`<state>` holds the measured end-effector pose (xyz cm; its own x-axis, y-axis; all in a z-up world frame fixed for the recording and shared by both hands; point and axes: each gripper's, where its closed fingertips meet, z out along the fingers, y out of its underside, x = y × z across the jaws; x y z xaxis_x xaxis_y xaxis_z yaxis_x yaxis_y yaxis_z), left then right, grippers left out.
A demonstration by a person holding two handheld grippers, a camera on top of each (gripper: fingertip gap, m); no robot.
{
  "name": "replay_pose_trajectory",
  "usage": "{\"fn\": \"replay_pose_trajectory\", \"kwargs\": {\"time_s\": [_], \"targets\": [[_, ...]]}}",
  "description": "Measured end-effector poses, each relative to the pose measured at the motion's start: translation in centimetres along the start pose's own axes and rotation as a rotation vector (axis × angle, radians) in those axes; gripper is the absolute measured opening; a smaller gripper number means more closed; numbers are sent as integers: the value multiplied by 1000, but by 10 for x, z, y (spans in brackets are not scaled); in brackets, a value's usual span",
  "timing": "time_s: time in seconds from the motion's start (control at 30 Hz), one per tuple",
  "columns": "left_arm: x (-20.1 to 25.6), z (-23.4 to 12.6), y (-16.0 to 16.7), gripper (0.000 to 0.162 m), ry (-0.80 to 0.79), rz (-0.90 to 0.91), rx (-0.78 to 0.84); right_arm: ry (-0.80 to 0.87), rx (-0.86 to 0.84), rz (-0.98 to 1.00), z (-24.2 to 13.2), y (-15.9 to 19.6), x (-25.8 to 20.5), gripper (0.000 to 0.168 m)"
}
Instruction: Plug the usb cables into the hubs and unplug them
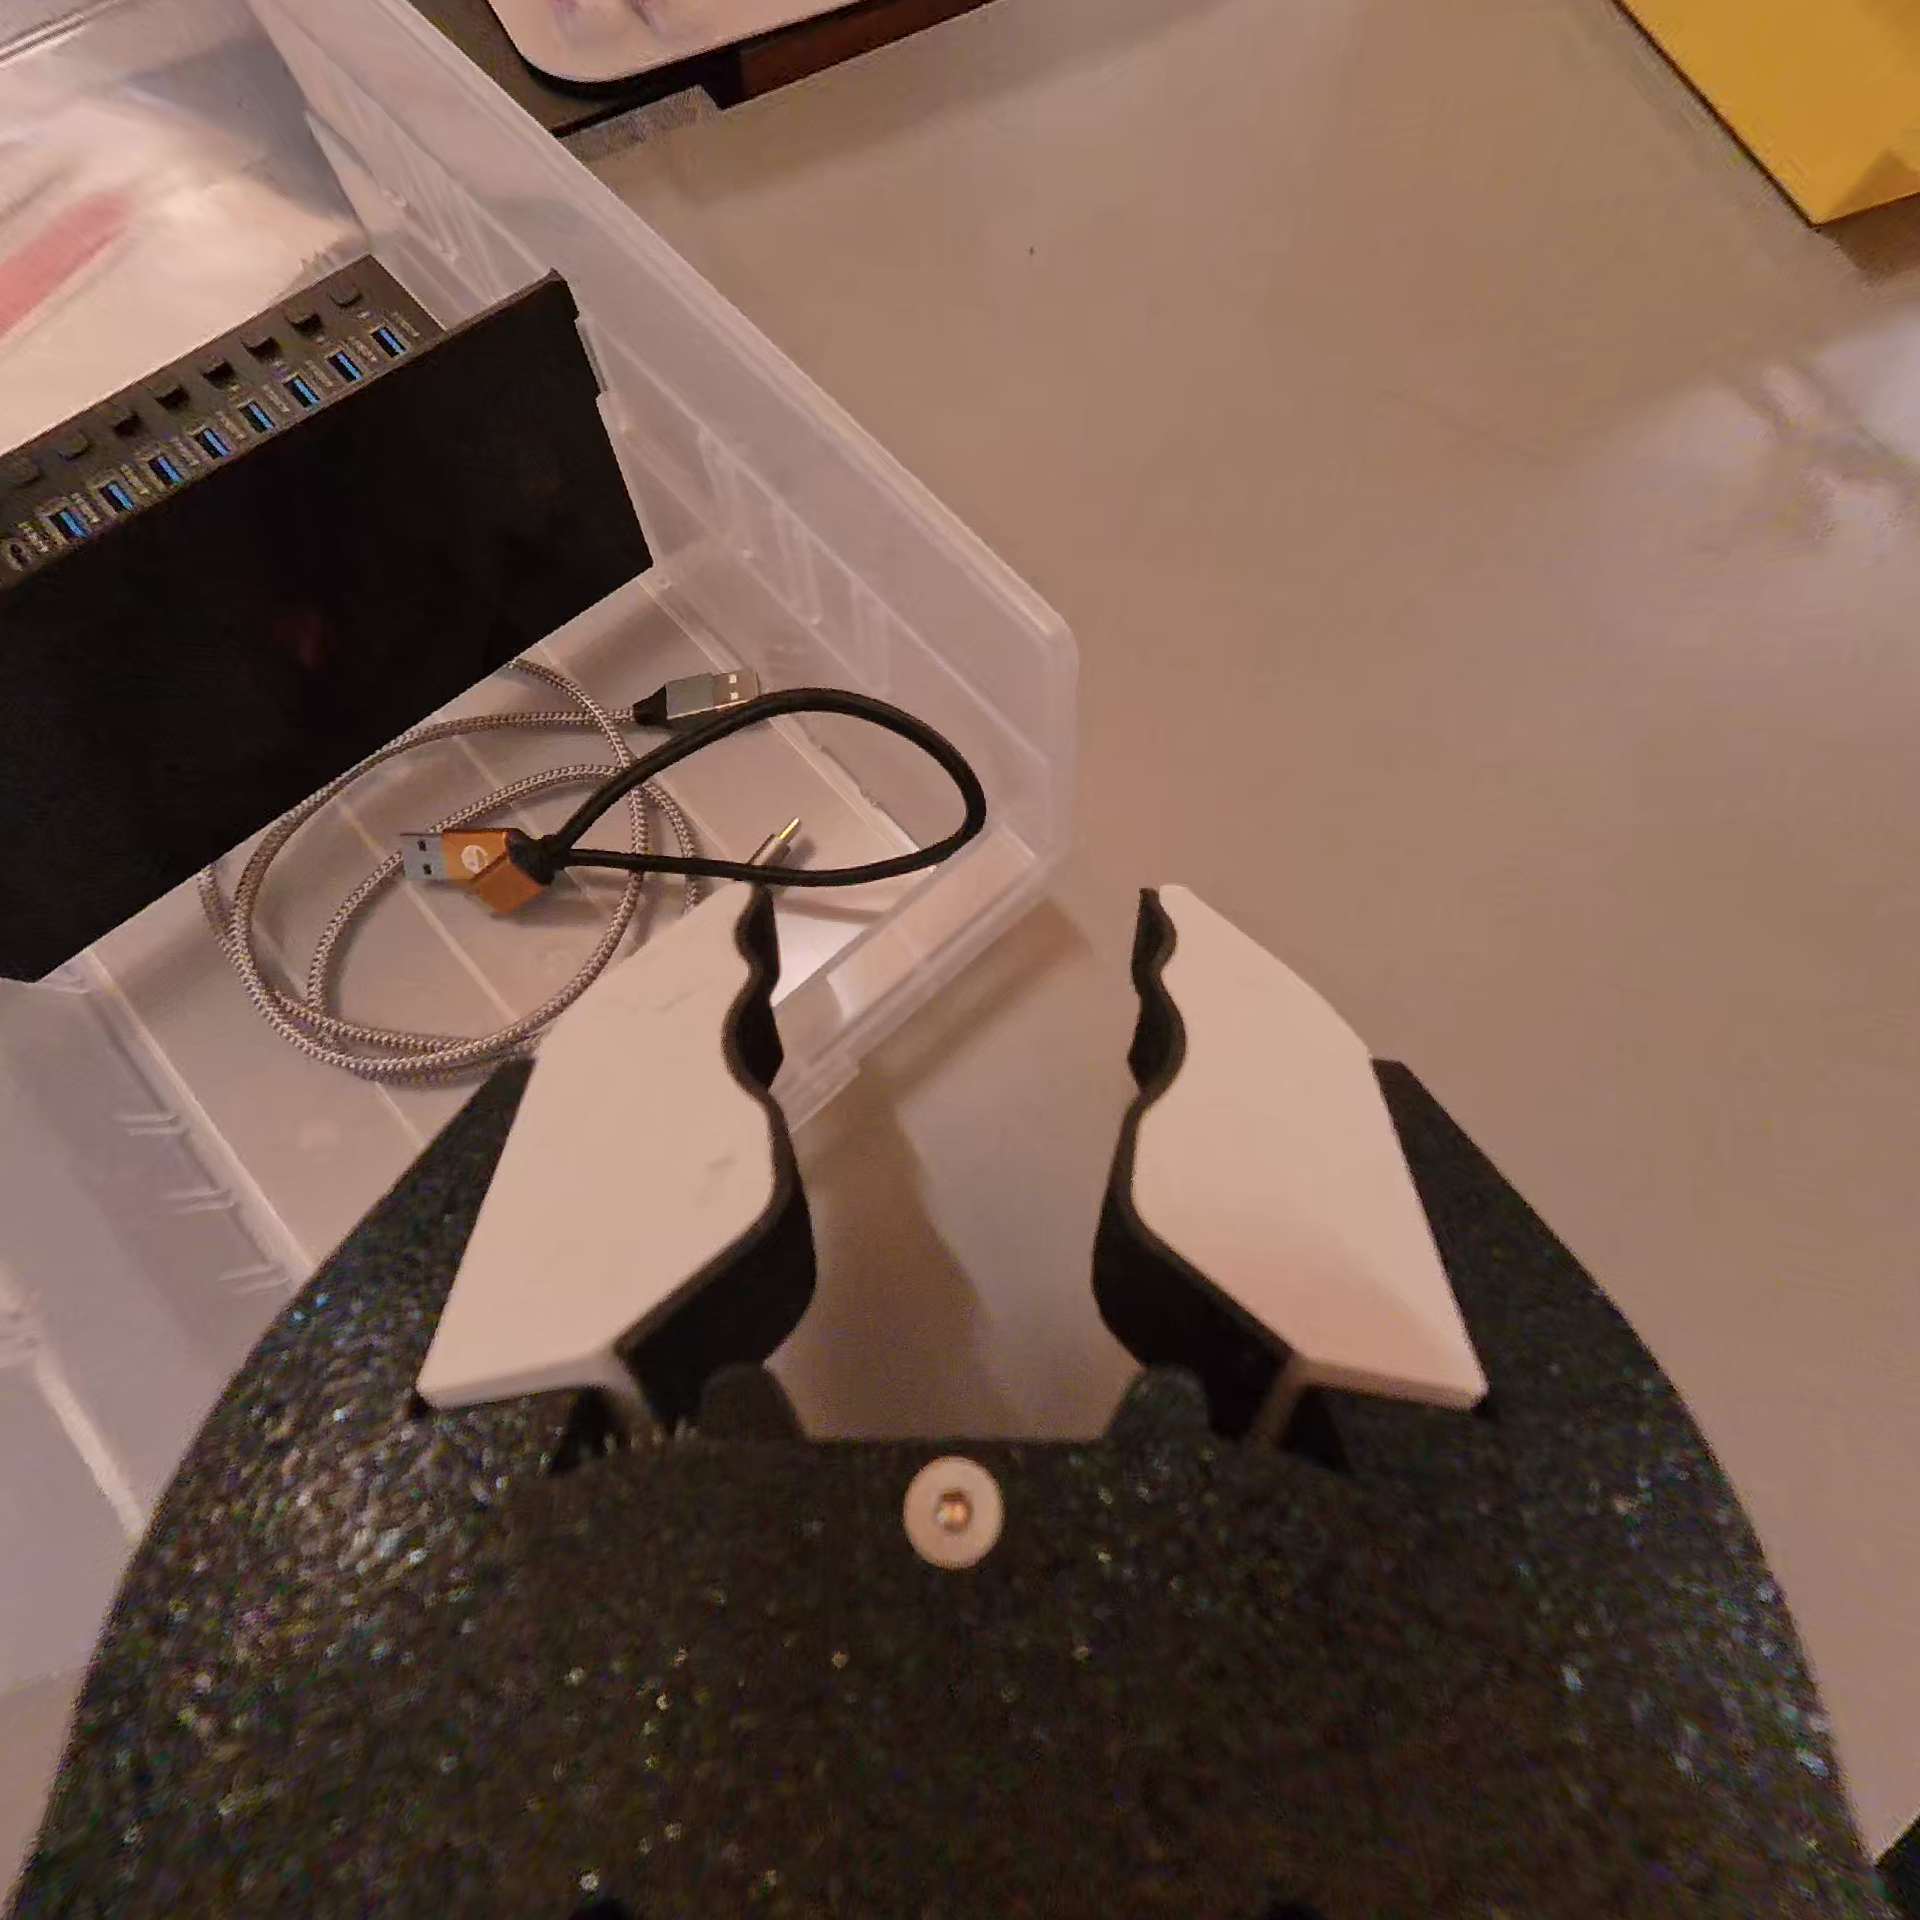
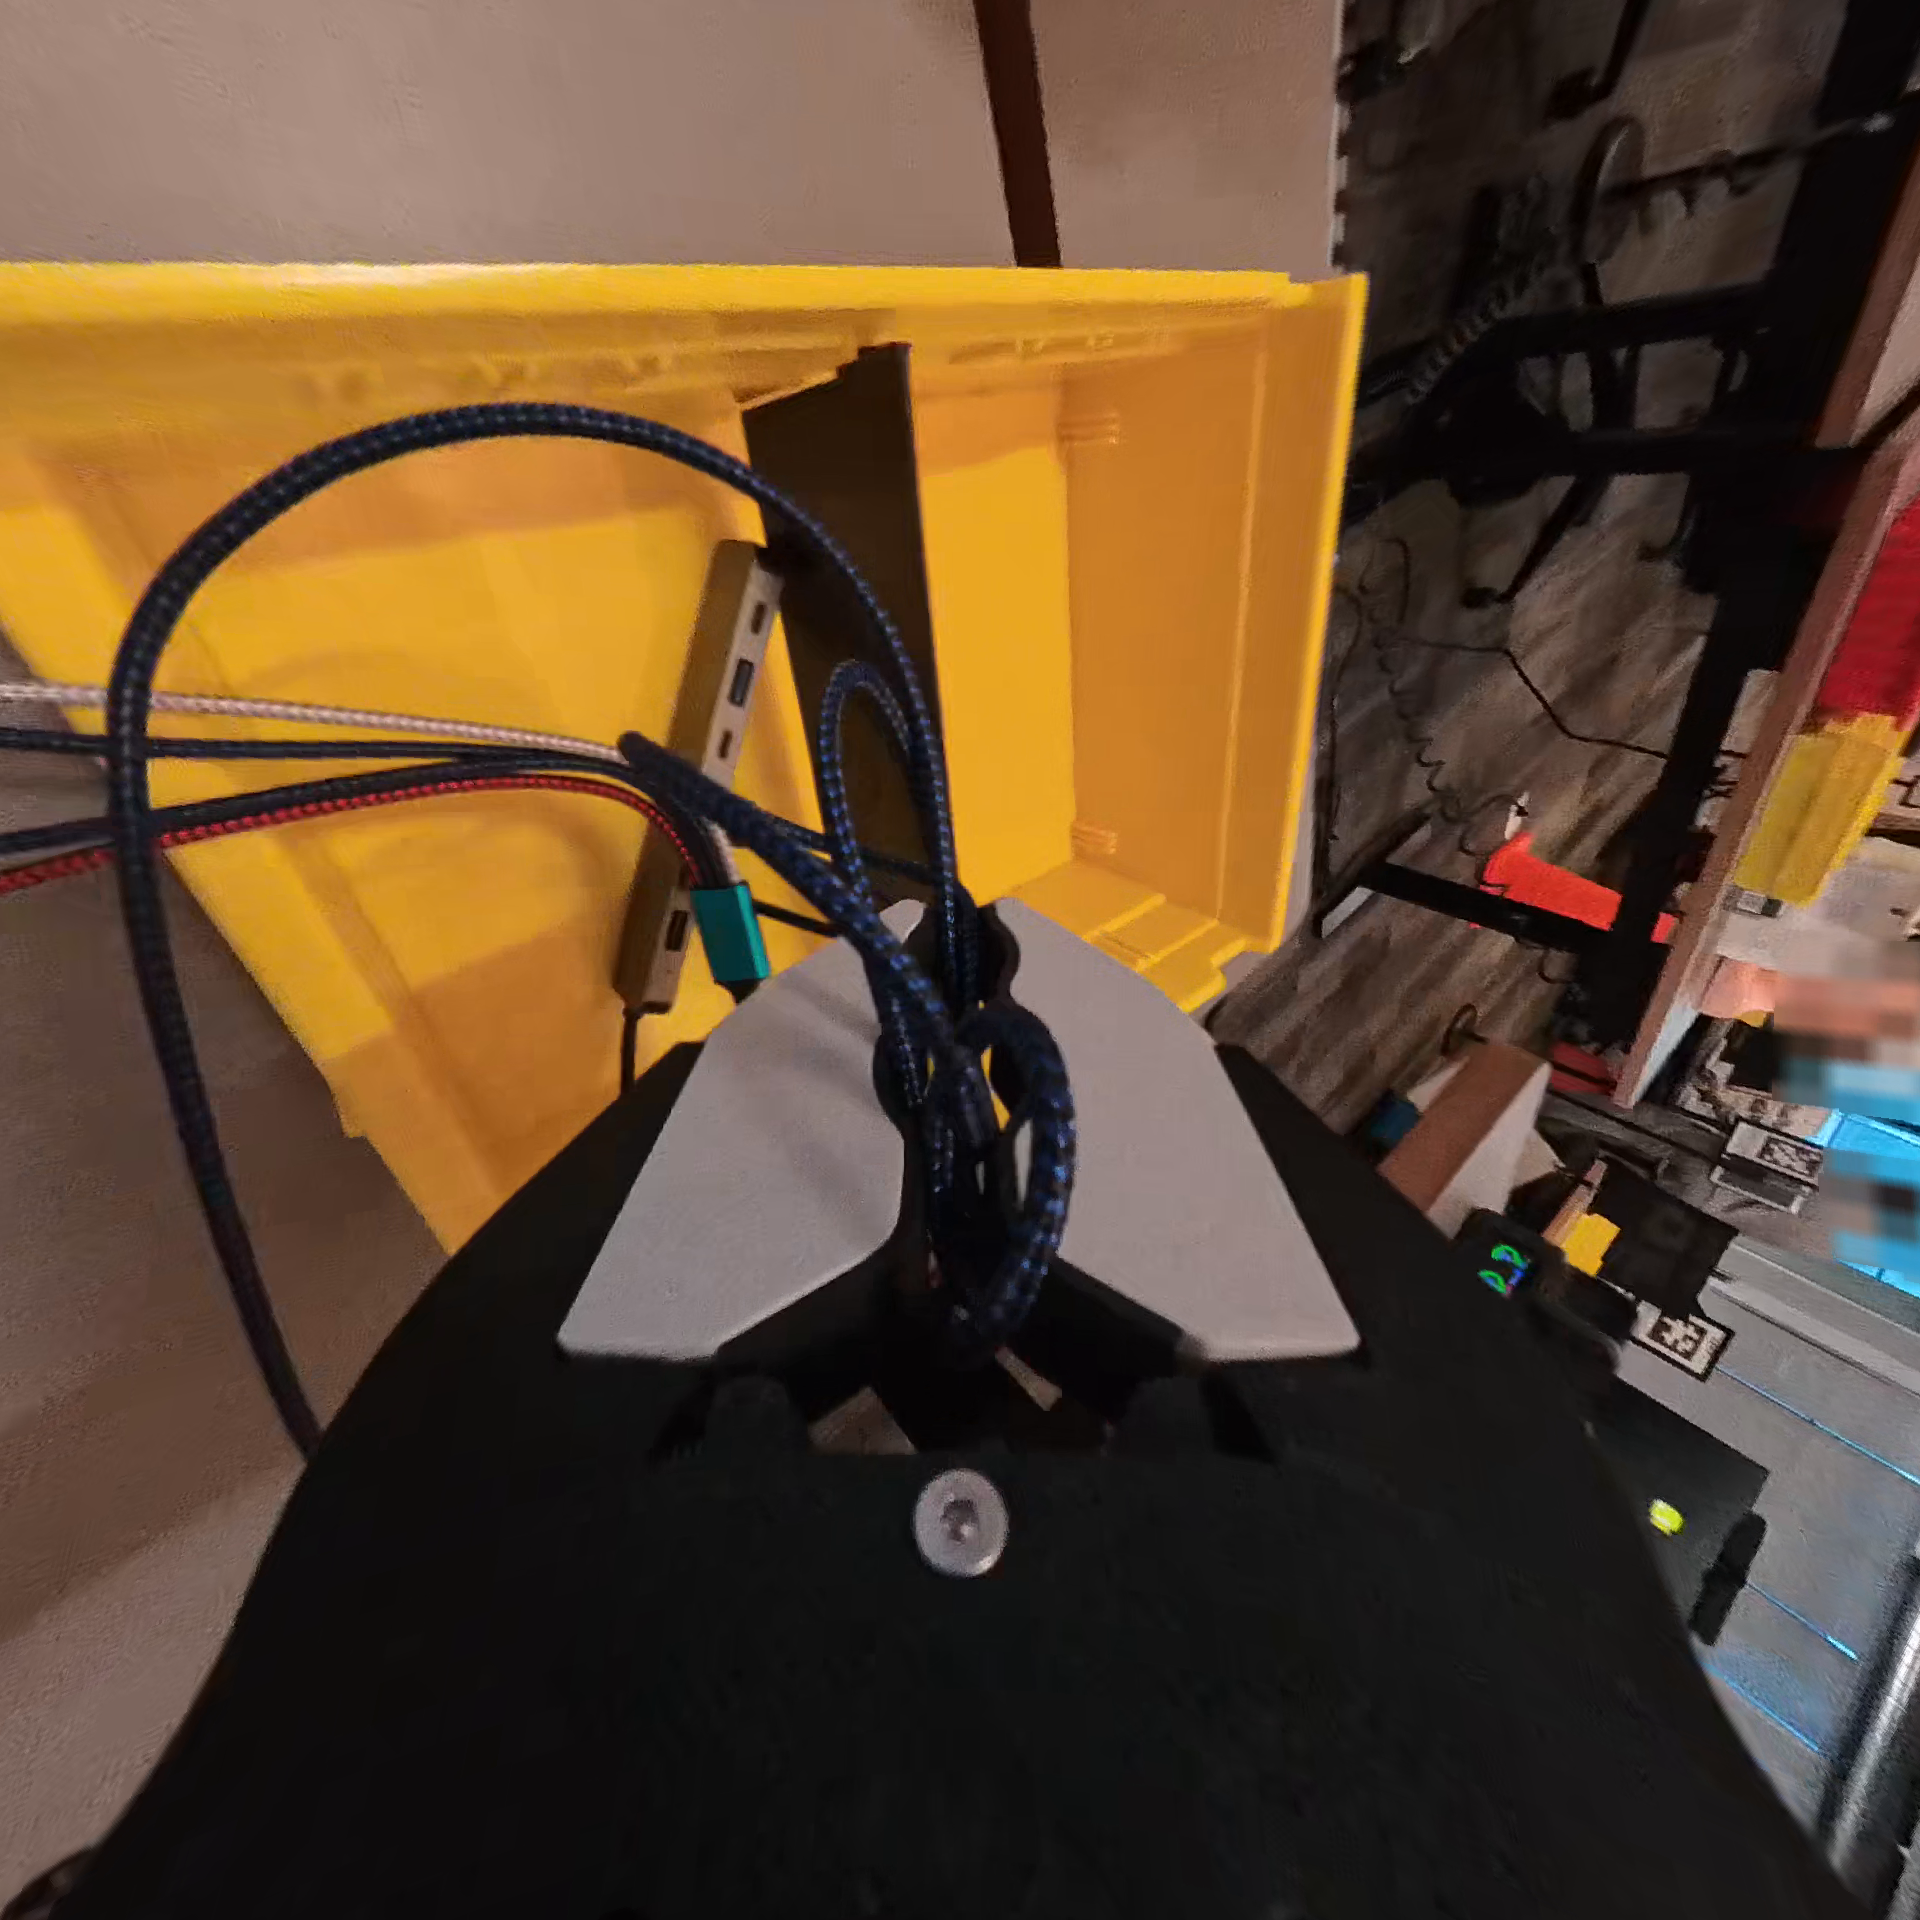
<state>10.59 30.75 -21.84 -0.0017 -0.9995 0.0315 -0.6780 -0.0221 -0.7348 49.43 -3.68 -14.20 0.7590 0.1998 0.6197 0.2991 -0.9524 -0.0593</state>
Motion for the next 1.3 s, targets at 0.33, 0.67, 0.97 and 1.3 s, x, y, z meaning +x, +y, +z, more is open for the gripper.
{"fn": "replay_pose_trajectory", "kwargs": {"time_s": [0.33, 0.67, 0.97, 1.3], "targets": [[0, 6, 4, 65, 8, -5, -13, -6, -131, 45, 70, 8, -46, 9], [-2, 10, 7, 64, 10, -8, -24, -226, -107, 261, 31, 6, 3, 75], [-5, 14, 11, 64, 23, -31, -29, -43, 219, 458, -41, -2, 63, 89], [-2, 16, 10, 64, 31, -38, -28, 10, 180, 207, -102, 2, -63, 89]]}}
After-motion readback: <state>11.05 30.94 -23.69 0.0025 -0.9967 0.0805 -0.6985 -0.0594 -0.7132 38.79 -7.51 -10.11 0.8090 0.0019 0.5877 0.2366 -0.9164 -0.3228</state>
